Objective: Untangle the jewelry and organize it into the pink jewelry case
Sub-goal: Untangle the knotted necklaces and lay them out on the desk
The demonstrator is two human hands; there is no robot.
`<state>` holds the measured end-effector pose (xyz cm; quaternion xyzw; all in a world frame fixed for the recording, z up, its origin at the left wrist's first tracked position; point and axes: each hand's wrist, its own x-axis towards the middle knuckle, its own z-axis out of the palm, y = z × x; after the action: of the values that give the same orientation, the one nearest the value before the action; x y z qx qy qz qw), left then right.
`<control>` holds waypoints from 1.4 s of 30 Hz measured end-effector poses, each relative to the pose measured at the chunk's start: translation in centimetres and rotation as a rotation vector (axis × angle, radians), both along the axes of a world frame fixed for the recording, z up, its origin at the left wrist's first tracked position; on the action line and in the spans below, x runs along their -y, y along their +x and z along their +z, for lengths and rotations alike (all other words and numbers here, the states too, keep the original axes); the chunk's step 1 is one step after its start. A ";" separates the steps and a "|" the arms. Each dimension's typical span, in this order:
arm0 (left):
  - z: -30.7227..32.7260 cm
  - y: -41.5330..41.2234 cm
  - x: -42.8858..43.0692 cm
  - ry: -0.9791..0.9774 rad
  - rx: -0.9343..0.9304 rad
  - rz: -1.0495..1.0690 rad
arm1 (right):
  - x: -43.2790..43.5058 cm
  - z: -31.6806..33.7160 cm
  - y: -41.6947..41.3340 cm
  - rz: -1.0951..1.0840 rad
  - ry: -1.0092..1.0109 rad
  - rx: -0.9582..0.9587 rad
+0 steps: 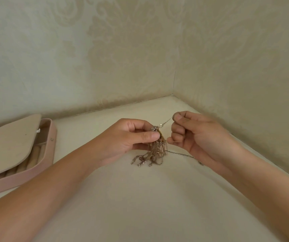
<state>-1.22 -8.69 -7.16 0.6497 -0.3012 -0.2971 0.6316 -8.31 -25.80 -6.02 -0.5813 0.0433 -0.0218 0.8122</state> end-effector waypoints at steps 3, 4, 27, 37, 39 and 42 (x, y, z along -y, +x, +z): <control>-0.1 -0.1 0.2 0.007 -0.031 0.003 | -0.1 0.0 -0.1 0.023 -0.030 -0.003; -0.1 -0.2 0.3 0.009 -0.033 -0.002 | -0.1 -0.1 -0.1 0.026 -0.037 0.003; 0.6 -0.1 0.0 -0.245 -0.092 -0.163 | 0.3 1.8 -1.6 -0.056 -0.677 0.321; 0.8 -0.6 -0.3 -0.152 -0.124 -0.173 | -0.1 1.7 -1.9 -0.129 -0.711 0.515; 0.9 -0.7 -0.2 -0.148 -0.123 -0.158 | -0.1 1.7 -2.0 -0.135 -0.712 0.533; 1.1 -1.0 0.0 -0.115 -0.045 -0.115 | -0.1 1.6 -2.0 -0.152 -0.734 0.559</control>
<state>-2.26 -8.68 -6.05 0.5872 -0.3403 -0.3297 0.6563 -10.35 -25.68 -4.43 -0.7973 -0.1453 -0.2507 0.5295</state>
